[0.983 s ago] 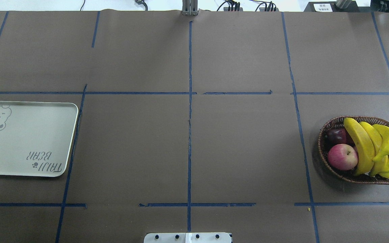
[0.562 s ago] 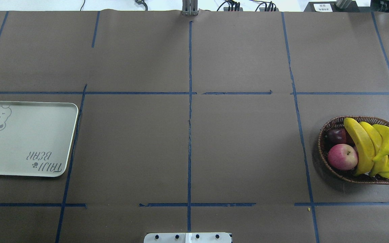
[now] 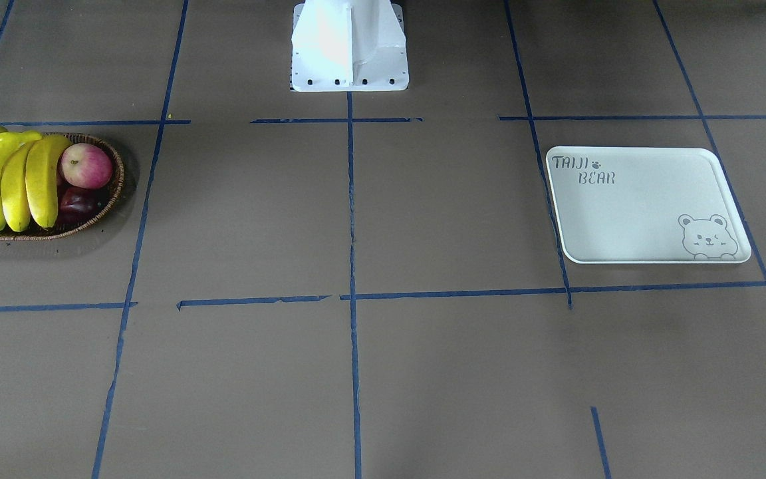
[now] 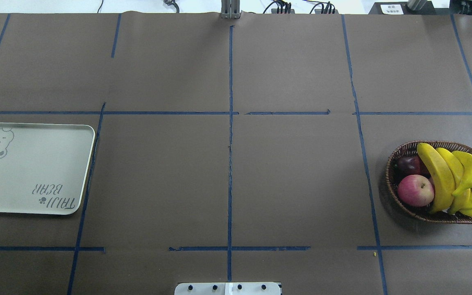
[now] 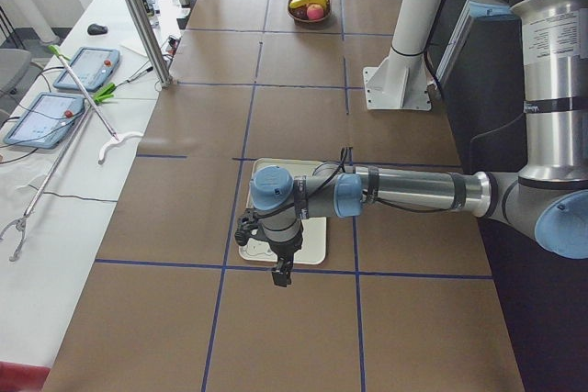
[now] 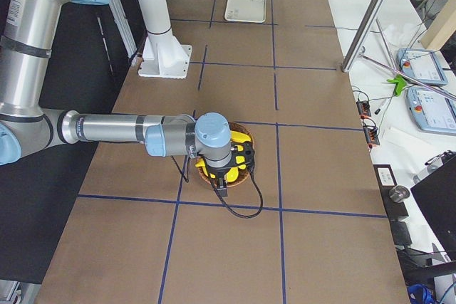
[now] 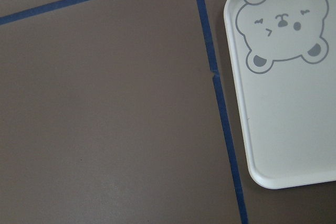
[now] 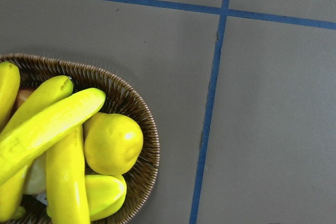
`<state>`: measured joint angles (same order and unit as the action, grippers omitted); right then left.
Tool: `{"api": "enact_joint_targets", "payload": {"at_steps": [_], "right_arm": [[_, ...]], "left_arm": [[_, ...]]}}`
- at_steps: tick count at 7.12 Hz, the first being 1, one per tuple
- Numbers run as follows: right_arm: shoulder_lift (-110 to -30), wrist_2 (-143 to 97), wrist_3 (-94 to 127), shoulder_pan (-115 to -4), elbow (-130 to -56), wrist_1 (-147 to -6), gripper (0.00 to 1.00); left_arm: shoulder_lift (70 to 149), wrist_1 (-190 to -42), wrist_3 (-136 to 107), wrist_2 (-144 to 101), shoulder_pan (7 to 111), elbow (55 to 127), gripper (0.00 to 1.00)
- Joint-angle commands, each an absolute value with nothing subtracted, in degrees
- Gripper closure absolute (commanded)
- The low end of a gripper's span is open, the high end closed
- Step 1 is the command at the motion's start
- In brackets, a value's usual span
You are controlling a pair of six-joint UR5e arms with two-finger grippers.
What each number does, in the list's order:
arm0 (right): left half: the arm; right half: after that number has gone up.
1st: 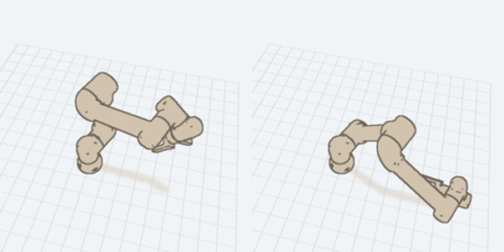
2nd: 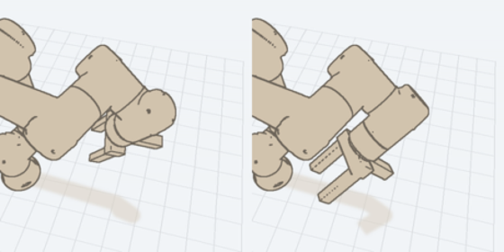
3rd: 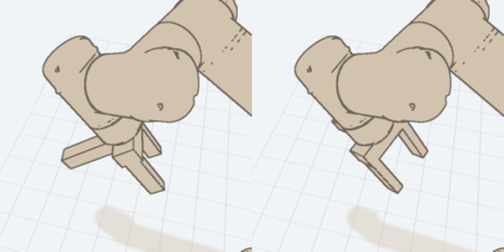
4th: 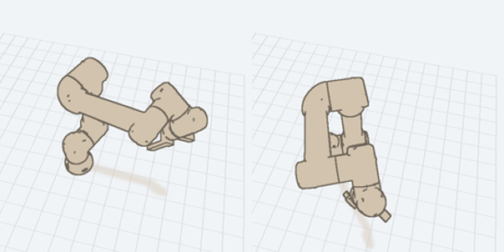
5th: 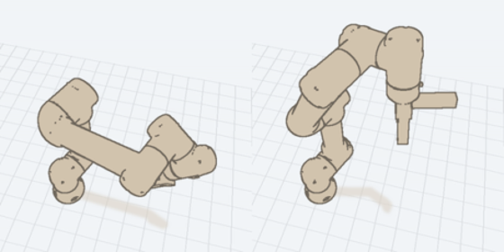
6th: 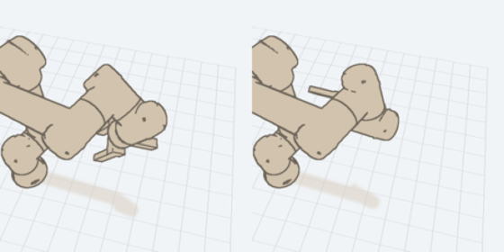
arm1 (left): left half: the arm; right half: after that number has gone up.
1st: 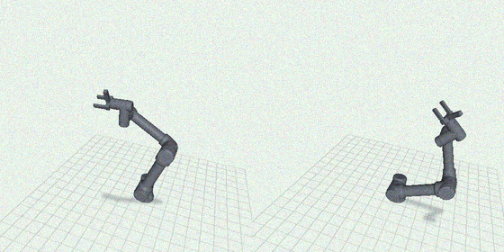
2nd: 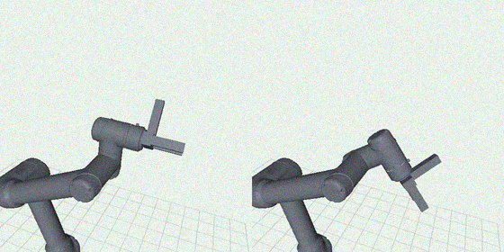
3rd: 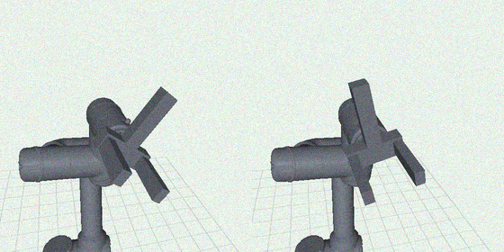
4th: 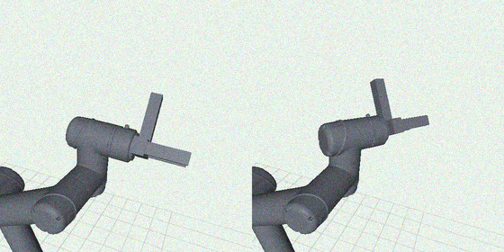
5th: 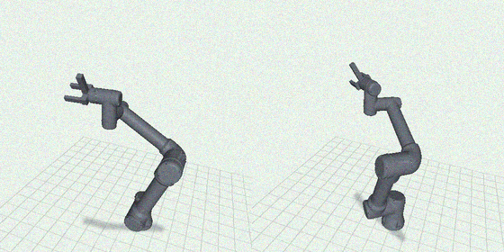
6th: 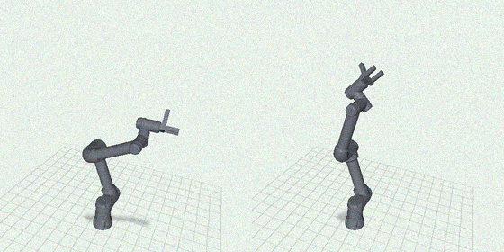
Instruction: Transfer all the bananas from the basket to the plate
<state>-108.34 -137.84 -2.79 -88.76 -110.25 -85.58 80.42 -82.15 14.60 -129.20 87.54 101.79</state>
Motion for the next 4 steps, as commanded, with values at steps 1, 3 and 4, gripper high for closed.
{"api": "enact_joint_targets", "payload": {"at_steps": [1,3,4], "right_arm": [[-108.3,-138.9,7.1,-87.1,-114.6,-85.7,0.00],[-108.4,-139.0,19.4,-83.3,-119.6,-85.7,0.00],[-108.4,-138.7,28.4,-79.6,-122.9,-85.5,0.00]], "left_arm": [[80.4,-82.1,14.6,-129.3,87.5,101.8,0.00],[80.3,-82.0,14.7,-129.4,87.5,102.0,0.00],[80.2,-81.9,14.7,-129.4,87.5,102.2,0.00]]}}
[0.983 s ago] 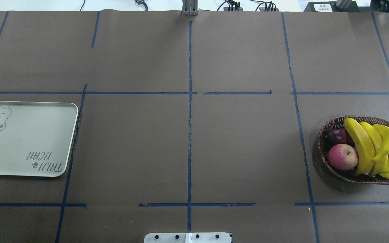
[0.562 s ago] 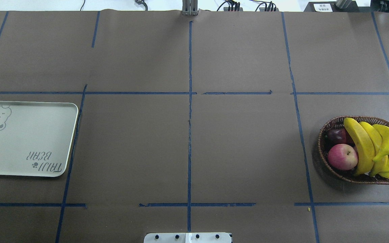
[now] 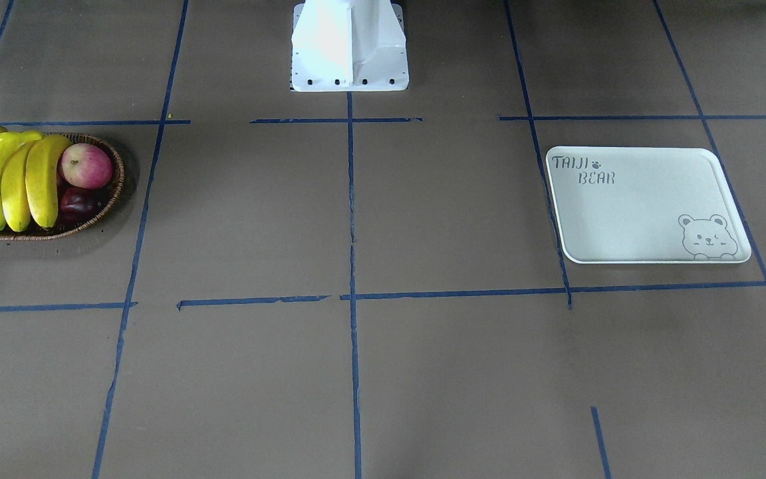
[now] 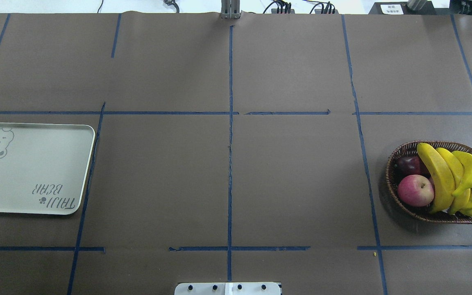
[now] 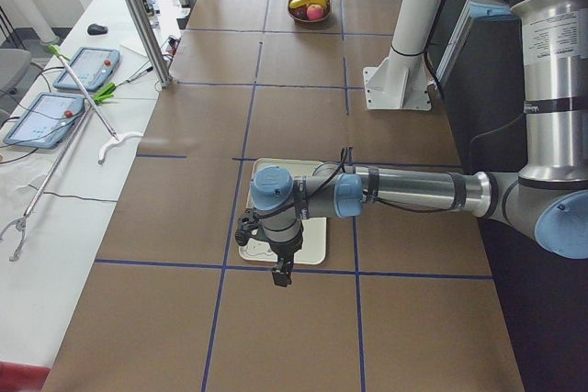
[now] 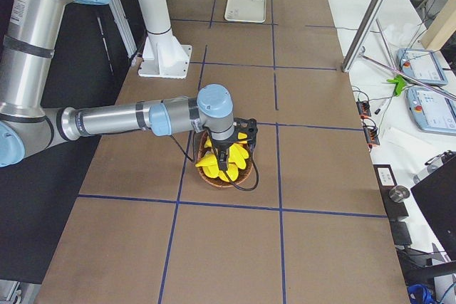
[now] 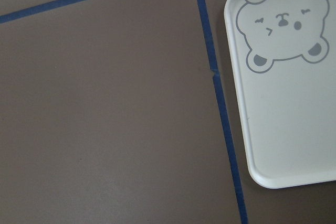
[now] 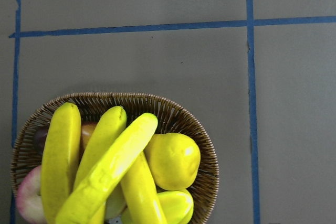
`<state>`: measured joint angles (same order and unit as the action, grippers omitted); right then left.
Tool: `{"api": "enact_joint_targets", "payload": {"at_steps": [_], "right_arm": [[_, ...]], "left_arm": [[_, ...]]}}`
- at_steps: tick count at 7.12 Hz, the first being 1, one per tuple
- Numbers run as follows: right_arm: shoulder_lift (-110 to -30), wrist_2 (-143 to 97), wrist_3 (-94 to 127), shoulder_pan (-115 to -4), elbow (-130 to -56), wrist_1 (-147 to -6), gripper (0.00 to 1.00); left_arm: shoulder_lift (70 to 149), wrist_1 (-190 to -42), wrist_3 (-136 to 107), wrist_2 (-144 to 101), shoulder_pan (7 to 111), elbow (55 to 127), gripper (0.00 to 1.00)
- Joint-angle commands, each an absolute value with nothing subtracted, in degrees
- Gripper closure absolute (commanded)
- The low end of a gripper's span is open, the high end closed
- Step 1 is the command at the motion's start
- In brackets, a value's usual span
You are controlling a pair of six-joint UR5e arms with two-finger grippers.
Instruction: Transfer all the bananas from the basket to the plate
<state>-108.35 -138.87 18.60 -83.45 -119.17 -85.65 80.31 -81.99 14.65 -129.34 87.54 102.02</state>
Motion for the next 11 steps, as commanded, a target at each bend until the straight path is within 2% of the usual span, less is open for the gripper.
{"api": "enact_joint_targets", "payload": {"at_steps": [1,3,5,7,11], "right_arm": [[-108.6,-138.3,35.0,-77.5,-125.0,-84.8,0.00],[-110.3,-133.7,49.1,-72.0,-125.1,-76.2,0.00],[-114.0,-124.6,65.3,-61.8,-124.2,-64.0,0.00],[-115.7,-123.6,65.7,-60.2,-120.0,-57.6,0.00],[-115.3,-120.7,66.4,-55.3,-118.3,-57.1,0.02]], "left_arm": [[80.2,-81.9,14.7,-129.4,87.5,102.3,0.00],[80.1,-81.9,14.7,-129.4,87.5,102.3,0.00],[80.1,-82.0,14.7,-129.4,87.5,102.1,0.00],[80.1,-82.2,14.7,-129.3,87.5,101.9,0.00],[80.1,-82.2,14.7,-129.3,87.5,101.8,0.00]]}}
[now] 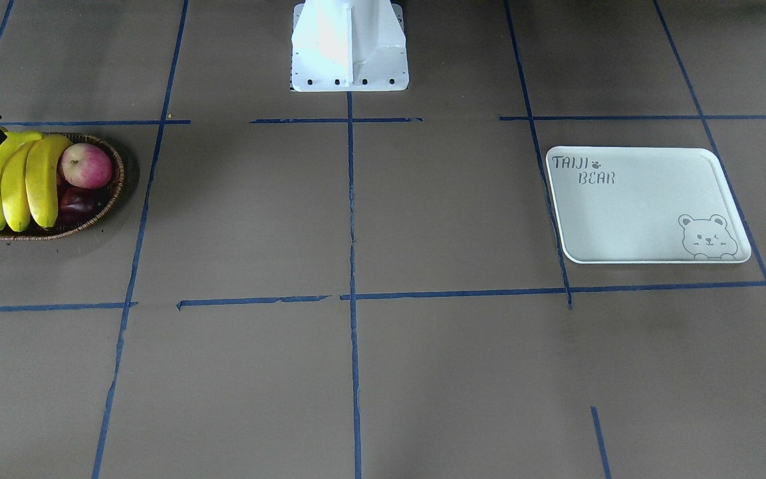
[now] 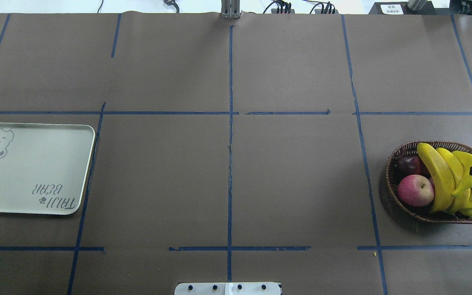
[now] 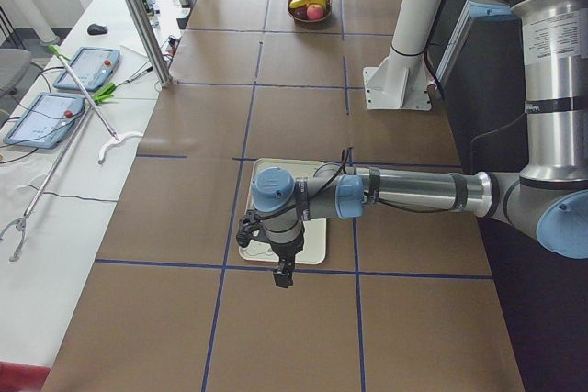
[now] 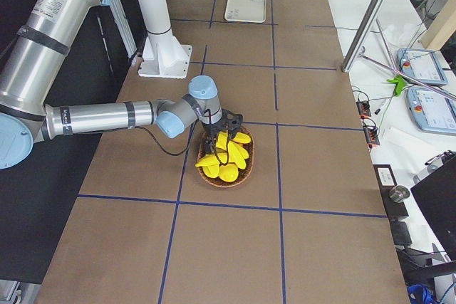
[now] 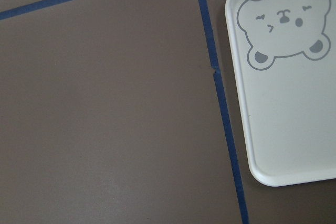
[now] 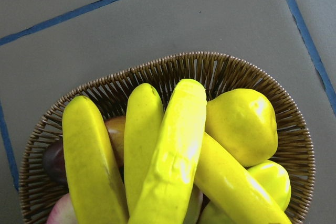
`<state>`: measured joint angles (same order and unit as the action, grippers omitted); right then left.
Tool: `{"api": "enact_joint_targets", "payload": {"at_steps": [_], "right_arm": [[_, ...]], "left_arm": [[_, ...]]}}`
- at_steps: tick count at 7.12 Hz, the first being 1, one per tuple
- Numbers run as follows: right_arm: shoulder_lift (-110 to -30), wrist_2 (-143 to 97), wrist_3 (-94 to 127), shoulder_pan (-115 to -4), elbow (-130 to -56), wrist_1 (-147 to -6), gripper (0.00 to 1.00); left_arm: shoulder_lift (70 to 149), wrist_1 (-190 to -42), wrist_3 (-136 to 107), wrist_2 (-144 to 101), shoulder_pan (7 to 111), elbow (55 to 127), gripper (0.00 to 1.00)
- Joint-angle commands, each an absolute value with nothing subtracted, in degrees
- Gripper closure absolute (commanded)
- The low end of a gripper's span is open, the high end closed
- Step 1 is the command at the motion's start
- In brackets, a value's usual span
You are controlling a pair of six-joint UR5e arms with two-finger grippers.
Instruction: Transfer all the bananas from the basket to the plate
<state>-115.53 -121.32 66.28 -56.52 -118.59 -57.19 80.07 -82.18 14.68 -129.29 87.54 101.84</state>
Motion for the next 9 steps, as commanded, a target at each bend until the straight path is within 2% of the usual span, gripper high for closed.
{"api": "enact_joint_targets", "payload": {"at_steps": [1,5,7,8,9], "right_arm": [[-115.1,-120.6,66.4,-54.9,-118.3,-57.1,0.03],[-112.6,-120.3,66.8,-53.9,-116.5,-57.2,0.14],[-112.1,-120.2,66.8,-53.3,-116.1,-57.2,0.27],[-112.0,-120.2,66.8,-53.2,-116.0,-57.2,0.45],[-112.0,-120.2,66.8,-53.1,-116.0,-57.2,0.71]], "left_arm": [[80.1,-82.2,14.7,-129.3,87.5,101.8,0.00],[80.1,-82.3,14.7,-129.3,87.5,101.8,0.00],[80.1,-82.3,14.7,-129.3,87.5,101.8,0.00],[80.1,-82.3,14.7,-129.3,87.5,101.8,0.00],[80.1,-82.3,14.7,-129.3,87.5,101.8,0.00]]}}
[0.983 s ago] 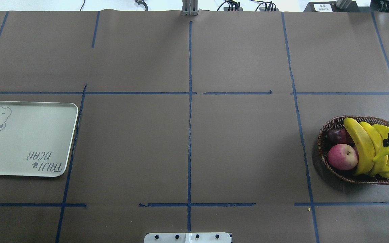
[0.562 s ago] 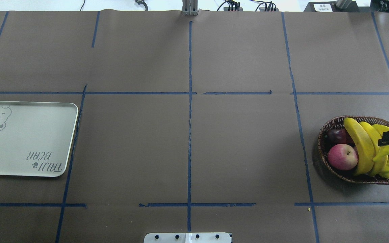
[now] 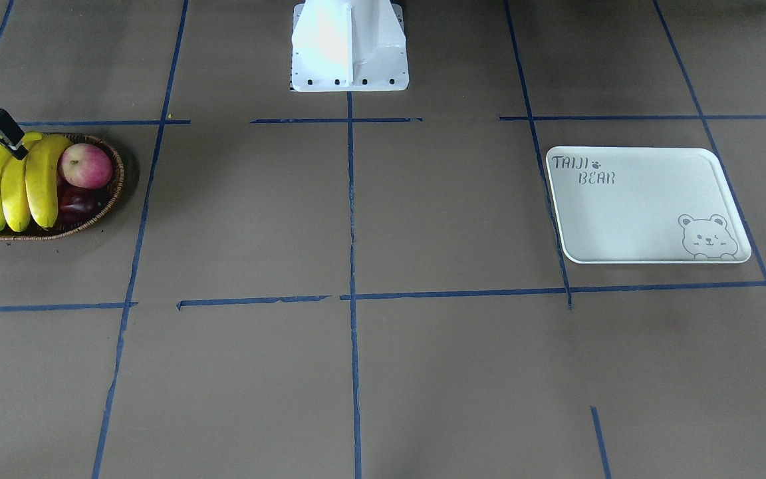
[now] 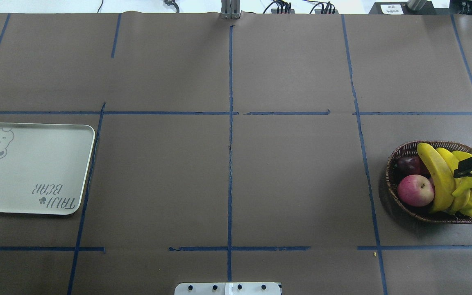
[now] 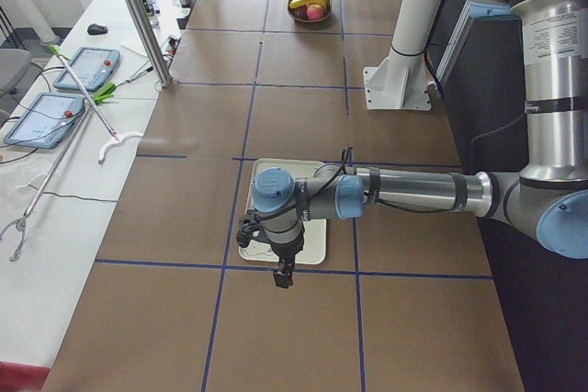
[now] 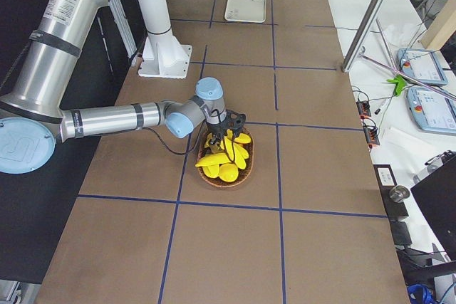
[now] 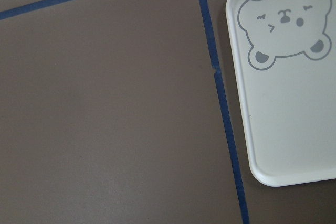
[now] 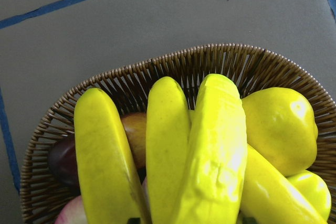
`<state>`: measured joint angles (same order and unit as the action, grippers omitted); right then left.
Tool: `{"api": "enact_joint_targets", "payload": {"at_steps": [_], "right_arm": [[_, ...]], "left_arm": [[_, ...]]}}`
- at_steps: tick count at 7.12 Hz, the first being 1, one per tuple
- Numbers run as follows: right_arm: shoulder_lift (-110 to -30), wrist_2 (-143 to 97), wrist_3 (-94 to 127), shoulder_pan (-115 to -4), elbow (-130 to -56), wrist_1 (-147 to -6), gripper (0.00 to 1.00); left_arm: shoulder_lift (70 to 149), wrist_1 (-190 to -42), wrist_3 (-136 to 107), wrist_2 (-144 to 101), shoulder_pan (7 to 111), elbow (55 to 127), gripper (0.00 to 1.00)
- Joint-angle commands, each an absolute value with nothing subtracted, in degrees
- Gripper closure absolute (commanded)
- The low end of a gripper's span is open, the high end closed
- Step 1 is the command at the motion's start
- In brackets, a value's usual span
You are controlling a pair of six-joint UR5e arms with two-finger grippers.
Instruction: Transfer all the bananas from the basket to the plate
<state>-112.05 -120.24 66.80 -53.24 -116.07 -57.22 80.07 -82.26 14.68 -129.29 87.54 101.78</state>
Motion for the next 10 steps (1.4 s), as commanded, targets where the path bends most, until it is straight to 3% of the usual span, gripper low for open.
{"api": "enact_joint_targets", "payload": {"at_steps": [1,3,6,10], "right_arm": [[-112.0,-120.2,66.7,-53.1,-116.1,-57.1,0.88],[-112.0,-120.2,65.7,-53.5,-116.6,-57.1,0.97],[-112.8,-121.0,55.9,-59.6,-120.5,-57.1,0.98],[-107.4,-125.2,50.6,-62.8,-124.6,-57.1,1.00]], "left_arm": [[80.1,-82.3,14.7,-129.3,87.5,101.8,0.00],[80.2,-82.4,14.7,-129.3,87.5,101.7,0.00],[80.4,-82.4,14.8,-129.3,87.5,102.0,0.00],[80.9,-82.4,14.7,-129.4,85.6,104.6,0.00]]}}
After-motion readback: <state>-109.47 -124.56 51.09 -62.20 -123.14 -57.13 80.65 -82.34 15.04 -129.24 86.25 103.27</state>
